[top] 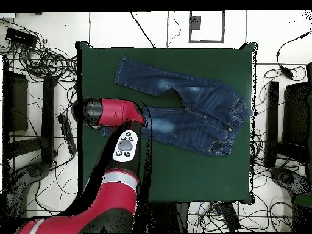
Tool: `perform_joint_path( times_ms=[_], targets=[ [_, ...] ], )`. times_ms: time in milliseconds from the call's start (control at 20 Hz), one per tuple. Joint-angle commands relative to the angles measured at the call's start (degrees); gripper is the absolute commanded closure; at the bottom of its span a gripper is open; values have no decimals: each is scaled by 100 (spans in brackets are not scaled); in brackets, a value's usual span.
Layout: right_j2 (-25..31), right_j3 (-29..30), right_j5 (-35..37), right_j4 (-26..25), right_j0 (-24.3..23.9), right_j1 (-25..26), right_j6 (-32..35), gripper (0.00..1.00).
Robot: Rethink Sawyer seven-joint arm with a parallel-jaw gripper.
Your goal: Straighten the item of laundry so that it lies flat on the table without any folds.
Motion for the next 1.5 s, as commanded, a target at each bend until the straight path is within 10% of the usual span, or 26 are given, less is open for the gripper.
perform_joint_path(
  times_ms=[50,800,1500],
  targets=[
    [436,448,-650,308,165,315,1419,100],
    [599,418,70,591,-27,356,1229,100],
    [2908,1441,507,1492,-1464,255,-293,100]
  ],
)
